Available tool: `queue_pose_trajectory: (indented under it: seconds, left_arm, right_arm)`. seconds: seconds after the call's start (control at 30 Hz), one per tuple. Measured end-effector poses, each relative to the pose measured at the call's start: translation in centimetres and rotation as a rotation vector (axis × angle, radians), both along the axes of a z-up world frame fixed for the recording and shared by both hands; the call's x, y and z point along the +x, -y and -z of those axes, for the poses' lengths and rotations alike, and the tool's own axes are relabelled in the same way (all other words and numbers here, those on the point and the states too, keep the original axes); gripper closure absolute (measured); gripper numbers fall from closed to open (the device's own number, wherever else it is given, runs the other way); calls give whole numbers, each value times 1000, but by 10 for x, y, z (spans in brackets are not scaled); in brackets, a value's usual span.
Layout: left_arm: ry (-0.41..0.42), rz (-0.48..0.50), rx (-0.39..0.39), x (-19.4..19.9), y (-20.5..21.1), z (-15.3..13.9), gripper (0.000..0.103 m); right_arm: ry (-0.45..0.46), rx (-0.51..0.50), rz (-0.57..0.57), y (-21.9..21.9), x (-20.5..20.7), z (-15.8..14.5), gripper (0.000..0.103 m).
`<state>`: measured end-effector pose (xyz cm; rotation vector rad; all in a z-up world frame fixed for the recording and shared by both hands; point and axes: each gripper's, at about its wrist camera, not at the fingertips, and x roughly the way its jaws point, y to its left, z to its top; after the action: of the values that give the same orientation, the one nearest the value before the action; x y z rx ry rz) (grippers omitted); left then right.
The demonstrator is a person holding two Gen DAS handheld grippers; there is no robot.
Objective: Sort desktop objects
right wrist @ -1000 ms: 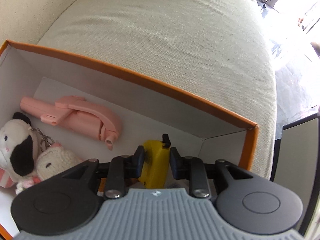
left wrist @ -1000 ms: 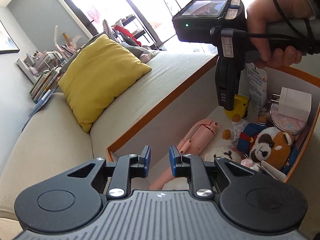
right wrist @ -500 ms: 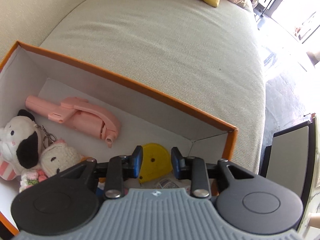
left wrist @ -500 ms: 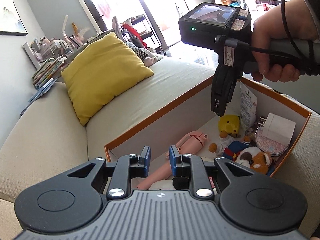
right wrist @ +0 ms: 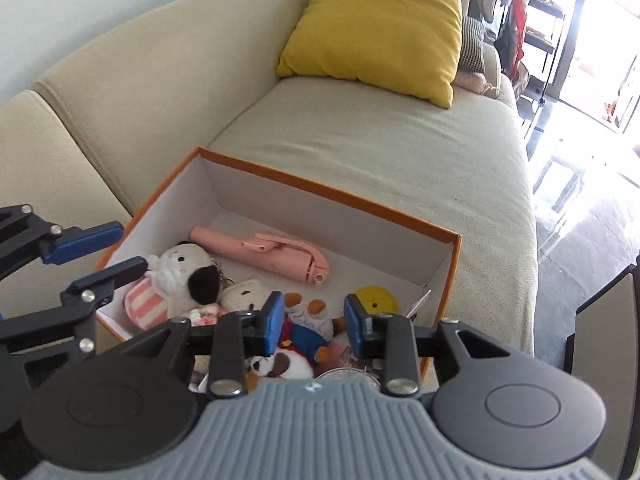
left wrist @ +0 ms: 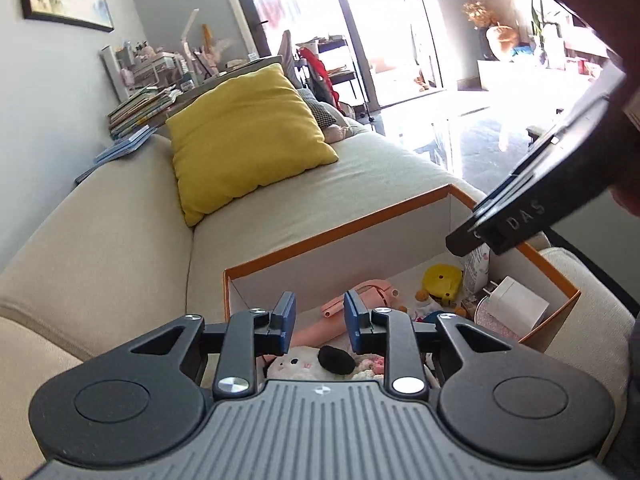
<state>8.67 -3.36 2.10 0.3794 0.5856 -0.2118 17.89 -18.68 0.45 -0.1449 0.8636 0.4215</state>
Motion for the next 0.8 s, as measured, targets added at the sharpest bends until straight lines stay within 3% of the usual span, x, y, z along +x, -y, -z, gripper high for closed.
queue_pose_trajectory:
  seconds: [0.07,0.13,0.27,0.47,0.8]
  left_arm:
    - [2,-31,-40,-7,0,-7,63]
    - [10,-55,-76,-13,0,-13,47]
    - [21,-114,-120,-21,0,-18,43]
    - [34,-215,-193,-24,-6,-8,25]
    - [-51,-291,-230,-12,-12,26,23]
  right_arm:
    - [45,30,23,5,-17,-3,65]
    - [82,52,59,9,-30,-3,64]
    - [112,90,102,12,-51,5,64]
    - [167,95,160,10,-69,24,58]
    - [127,116,189,5,-65,59,55]
